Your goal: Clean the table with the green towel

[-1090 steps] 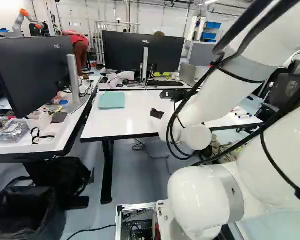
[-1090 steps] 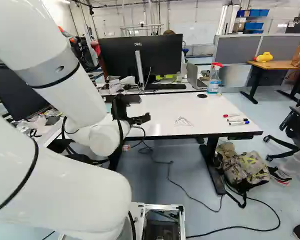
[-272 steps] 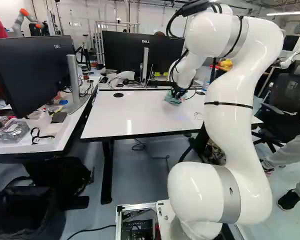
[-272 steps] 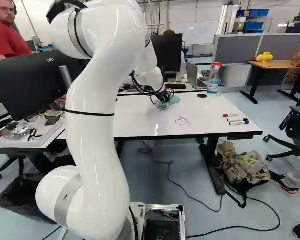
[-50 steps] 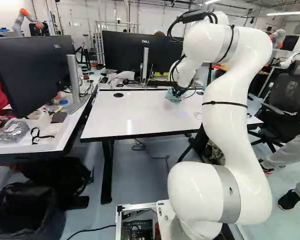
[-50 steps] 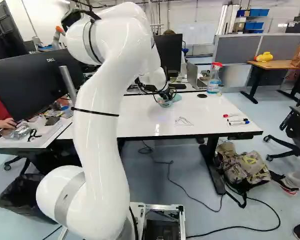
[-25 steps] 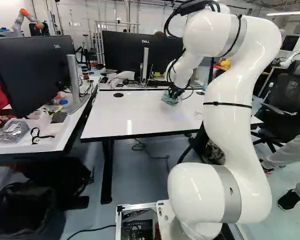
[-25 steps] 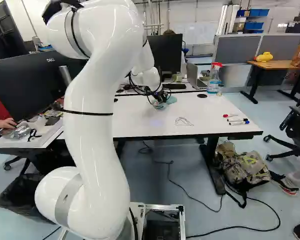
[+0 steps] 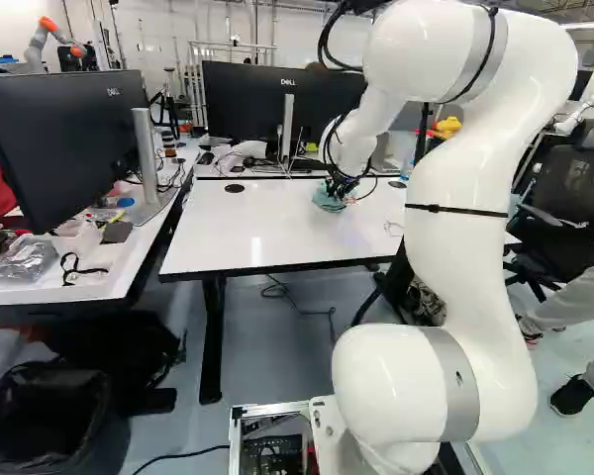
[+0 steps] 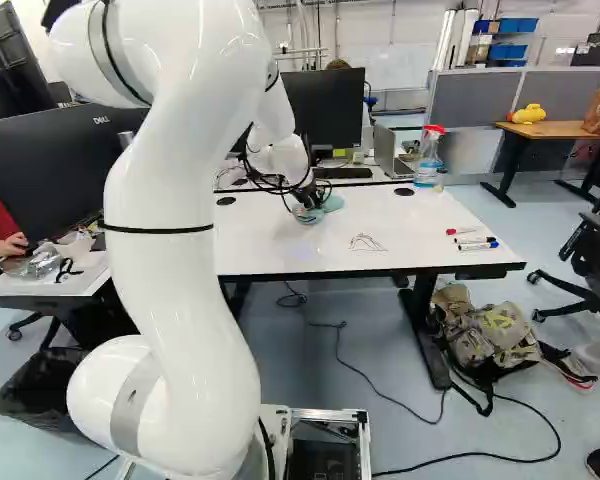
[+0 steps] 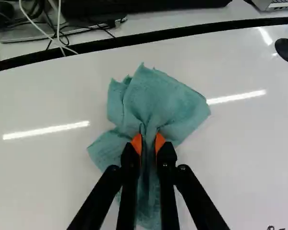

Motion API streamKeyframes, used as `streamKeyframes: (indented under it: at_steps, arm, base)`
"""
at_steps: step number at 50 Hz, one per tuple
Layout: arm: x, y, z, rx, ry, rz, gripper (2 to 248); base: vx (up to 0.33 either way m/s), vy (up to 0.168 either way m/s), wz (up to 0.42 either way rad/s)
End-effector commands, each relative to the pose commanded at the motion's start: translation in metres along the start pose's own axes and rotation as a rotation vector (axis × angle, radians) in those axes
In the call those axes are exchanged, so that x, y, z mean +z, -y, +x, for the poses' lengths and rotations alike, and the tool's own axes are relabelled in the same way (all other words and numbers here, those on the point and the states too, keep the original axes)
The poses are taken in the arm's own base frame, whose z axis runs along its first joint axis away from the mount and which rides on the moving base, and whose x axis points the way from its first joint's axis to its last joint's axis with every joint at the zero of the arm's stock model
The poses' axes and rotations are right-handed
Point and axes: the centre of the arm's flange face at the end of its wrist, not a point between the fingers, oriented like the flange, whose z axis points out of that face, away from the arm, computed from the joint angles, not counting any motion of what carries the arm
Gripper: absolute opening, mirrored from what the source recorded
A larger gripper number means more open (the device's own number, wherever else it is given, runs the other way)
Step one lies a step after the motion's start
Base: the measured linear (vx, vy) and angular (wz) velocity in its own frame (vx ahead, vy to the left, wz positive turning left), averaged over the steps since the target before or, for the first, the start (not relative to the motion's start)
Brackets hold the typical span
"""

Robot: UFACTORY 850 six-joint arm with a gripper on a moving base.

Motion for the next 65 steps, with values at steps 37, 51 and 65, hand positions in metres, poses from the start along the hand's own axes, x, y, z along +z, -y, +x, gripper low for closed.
streamKeyframes:
  at_steps: [37,51,65]
  arm:
    - [-0.016,0.049,-0.018,-0.066,0.014,0.051,51]
    - [-0.024,0.049,-0.014,-0.066,0.001,0.052,51]
    - [-0.040,0.048,-0.008,-0.065,-0.027,0.052,51]
  base:
    - [0.000,0.000,0.000]
    - [0.000,0.000,0.000]
    - [0.000,0.000,0.000]
